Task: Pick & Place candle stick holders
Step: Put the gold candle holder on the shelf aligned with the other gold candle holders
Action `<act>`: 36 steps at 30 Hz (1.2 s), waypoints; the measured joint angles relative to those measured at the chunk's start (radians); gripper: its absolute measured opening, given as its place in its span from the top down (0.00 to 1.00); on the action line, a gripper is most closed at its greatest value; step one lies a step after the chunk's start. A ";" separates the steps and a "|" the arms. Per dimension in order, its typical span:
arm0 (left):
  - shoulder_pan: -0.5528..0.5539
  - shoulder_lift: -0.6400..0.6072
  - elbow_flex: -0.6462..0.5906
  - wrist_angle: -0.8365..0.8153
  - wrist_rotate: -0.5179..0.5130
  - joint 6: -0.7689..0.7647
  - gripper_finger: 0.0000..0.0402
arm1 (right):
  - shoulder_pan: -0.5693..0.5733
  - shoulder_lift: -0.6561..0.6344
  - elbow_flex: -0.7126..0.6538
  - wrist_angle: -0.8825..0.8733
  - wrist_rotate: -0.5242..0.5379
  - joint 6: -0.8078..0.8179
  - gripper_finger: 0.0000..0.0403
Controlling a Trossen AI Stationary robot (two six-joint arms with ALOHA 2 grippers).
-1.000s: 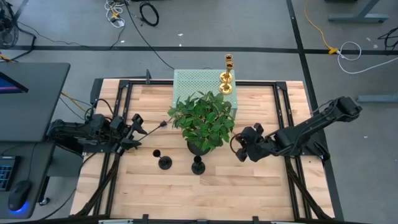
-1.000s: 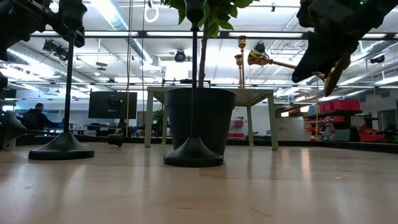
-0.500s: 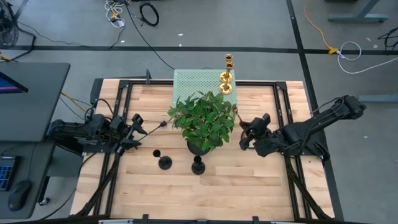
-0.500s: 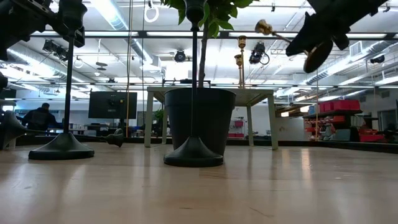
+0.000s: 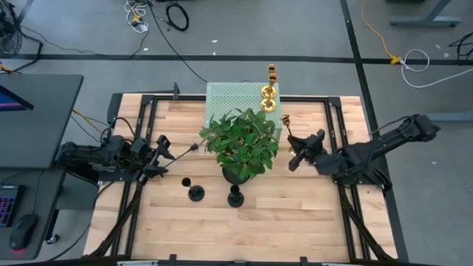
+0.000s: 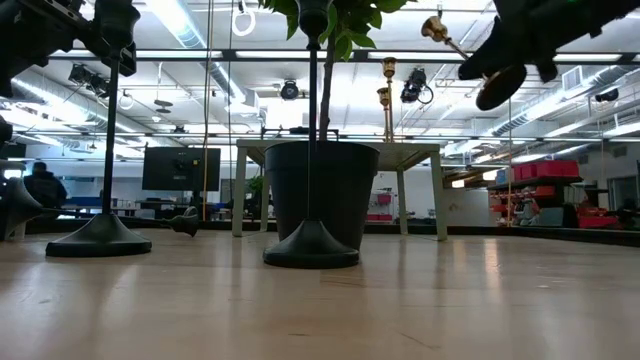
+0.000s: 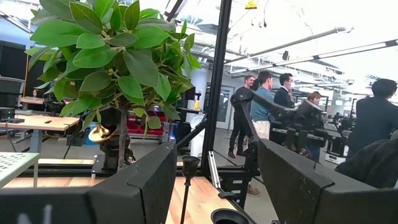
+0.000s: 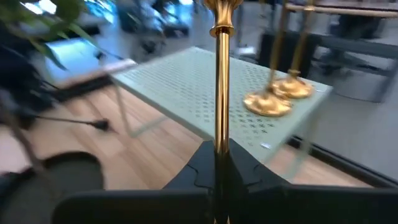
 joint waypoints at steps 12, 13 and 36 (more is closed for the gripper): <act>0.000 0.000 0.000 0.000 0.000 0.000 0.44 | -0.314 -0.143 -0.281 0.690 -0.520 -0.415 0.99; 0.000 0.000 0.000 0.000 0.000 0.000 0.44 | -0.342 -0.134 -0.281 0.705 -0.563 -0.416 0.99; 0.000 0.000 0.000 0.000 0.000 0.000 0.44 | -0.724 0.072 -0.281 1.060 -1.168 -0.484 0.99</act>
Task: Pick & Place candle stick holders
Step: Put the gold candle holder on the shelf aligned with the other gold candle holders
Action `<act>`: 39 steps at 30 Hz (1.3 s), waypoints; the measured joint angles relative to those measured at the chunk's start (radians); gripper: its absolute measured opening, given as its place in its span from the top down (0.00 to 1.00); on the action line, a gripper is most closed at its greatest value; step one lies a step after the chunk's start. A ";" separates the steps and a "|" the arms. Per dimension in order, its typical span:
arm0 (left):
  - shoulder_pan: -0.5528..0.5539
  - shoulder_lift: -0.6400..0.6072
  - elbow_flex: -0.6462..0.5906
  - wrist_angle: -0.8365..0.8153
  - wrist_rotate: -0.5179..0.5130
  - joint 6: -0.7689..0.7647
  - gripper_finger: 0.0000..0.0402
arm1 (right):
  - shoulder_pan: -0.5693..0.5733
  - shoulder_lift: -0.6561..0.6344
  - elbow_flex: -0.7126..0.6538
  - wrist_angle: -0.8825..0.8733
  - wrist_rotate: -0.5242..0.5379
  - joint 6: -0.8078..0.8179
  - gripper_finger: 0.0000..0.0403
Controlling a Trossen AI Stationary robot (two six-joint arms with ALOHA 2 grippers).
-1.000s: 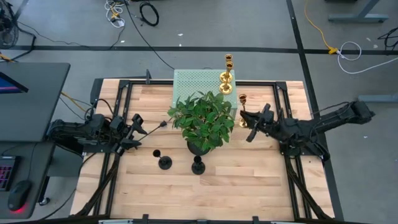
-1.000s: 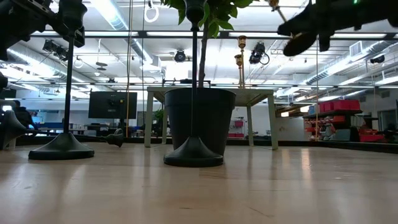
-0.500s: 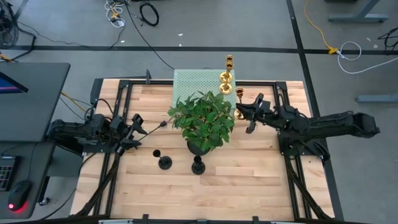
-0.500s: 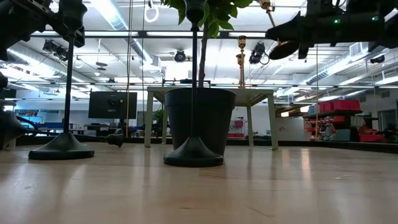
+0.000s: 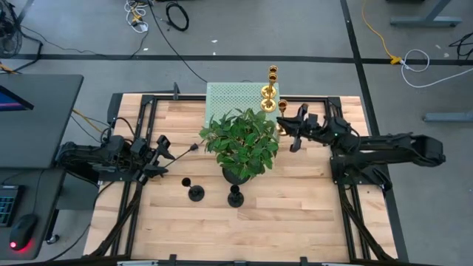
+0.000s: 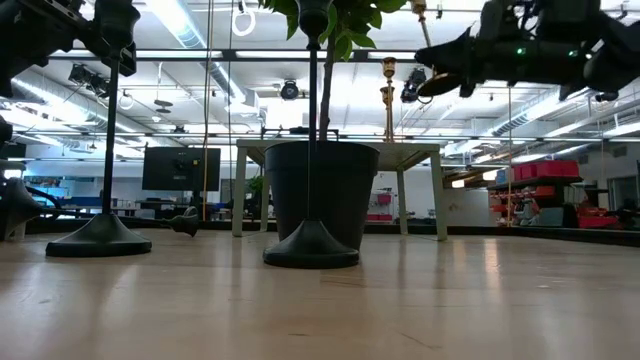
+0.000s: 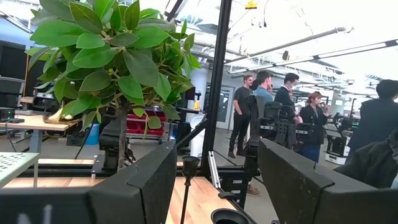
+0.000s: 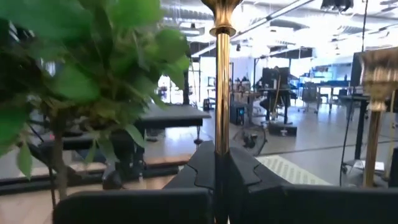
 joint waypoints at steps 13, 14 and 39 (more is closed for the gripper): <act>0.000 0.000 0.000 0.000 0.000 0.000 0.44 | -0.140 0.235 0.000 0.261 -0.169 0.047 0.99; 0.000 0.000 0.000 0.000 0.000 0.000 0.44 | -0.146 0.255 0.000 0.289 -0.182 0.048 0.99; 0.000 0.000 0.000 0.000 0.000 0.000 0.44 | -0.270 0.608 0.023 0.653 -0.305 0.139 0.99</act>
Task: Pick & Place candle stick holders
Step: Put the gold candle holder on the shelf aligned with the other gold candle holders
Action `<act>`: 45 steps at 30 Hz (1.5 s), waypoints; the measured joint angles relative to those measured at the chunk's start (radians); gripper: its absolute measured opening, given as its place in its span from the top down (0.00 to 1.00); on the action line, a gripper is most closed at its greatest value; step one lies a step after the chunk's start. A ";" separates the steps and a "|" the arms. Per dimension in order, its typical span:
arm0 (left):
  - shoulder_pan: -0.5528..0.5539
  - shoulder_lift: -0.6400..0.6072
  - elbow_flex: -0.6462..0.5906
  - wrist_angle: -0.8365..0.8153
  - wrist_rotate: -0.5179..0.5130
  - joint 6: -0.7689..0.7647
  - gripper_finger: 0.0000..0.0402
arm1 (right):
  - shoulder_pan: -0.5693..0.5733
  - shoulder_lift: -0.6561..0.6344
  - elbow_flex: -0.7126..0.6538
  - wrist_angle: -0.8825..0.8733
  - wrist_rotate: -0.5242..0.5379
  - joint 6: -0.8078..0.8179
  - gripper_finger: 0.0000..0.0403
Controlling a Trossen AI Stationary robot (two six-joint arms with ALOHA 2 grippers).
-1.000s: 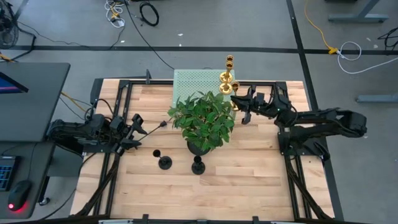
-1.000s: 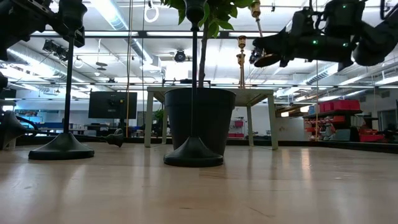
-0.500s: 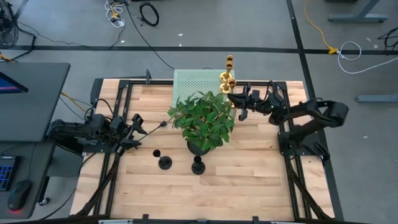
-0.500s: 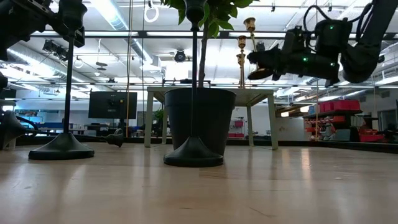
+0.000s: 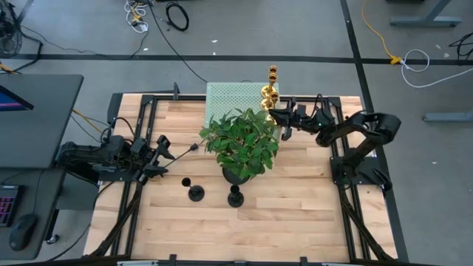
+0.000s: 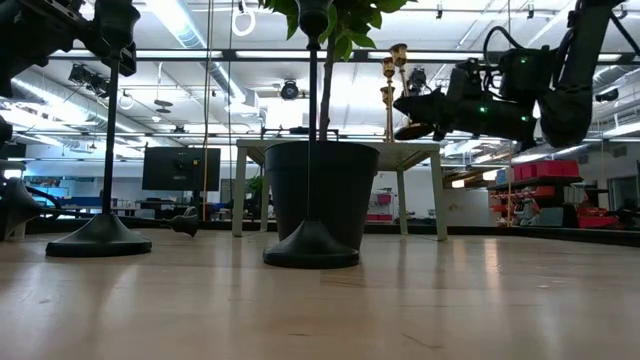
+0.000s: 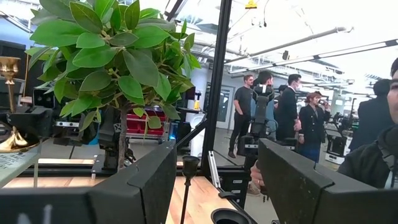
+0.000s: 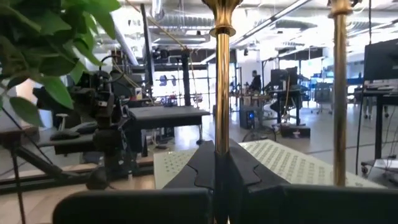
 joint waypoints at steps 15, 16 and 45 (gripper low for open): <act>0.000 0.000 0.000 0.000 0.000 -0.001 0.44 | 0.000 0.097 0.067 -0.001 -0.039 0.004 0.99; 0.000 0.000 0.000 0.000 0.000 -0.001 0.44 | 0.000 0.101 0.067 -0.002 -0.033 0.003 0.99; 0.000 0.000 0.000 0.000 0.000 -0.001 0.44 | 0.000 0.108 0.094 -0.036 -0.032 0.007 0.96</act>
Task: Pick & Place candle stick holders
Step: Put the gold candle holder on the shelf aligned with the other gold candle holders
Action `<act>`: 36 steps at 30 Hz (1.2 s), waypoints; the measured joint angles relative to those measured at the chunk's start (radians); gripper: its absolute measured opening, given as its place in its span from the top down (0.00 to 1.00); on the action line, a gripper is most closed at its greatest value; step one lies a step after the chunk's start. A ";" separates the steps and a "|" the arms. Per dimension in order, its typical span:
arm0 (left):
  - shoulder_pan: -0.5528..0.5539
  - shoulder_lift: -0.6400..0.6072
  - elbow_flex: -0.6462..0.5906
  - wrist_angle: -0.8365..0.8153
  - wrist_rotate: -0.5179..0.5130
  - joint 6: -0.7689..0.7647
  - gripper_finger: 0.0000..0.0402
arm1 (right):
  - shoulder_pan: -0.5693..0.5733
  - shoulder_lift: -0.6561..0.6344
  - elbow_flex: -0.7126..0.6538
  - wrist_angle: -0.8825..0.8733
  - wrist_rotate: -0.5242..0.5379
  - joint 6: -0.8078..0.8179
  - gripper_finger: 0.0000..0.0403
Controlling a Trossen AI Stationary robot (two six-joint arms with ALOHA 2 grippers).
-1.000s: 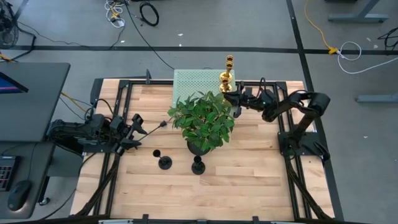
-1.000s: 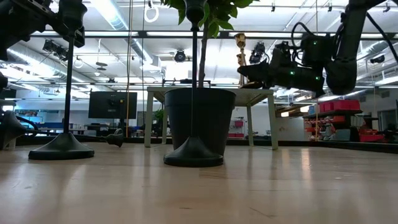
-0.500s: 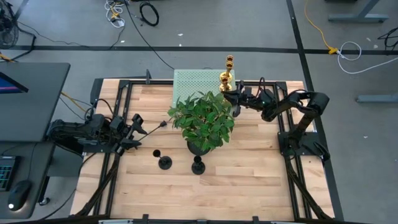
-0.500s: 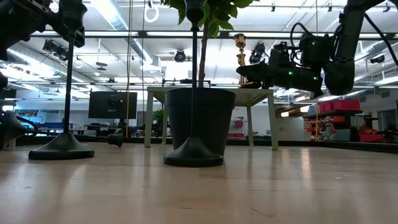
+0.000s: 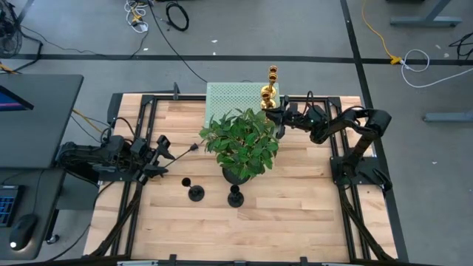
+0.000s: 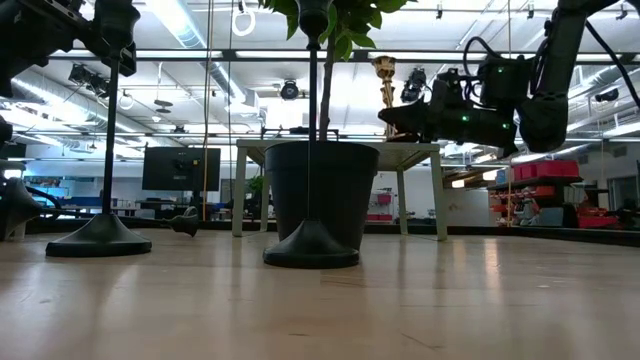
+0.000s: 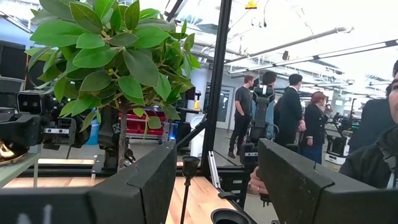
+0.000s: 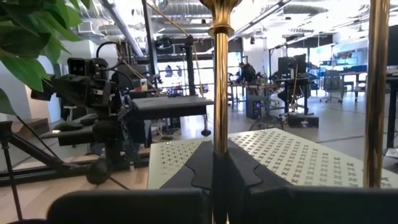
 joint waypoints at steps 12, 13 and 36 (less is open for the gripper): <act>0.000 0.000 0.000 0.000 0.000 0.000 0.44 | 0.000 -0.001 0.000 -0.052 0.044 -0.004 0.91; 0.000 0.000 0.000 0.000 0.000 0.000 0.44 | 0.000 -0.001 0.000 -0.052 0.044 0.002 0.91; 0.000 0.000 0.000 0.000 0.000 0.000 0.44 | -0.002 -0.031 -0.041 -0.061 0.010 0.011 0.90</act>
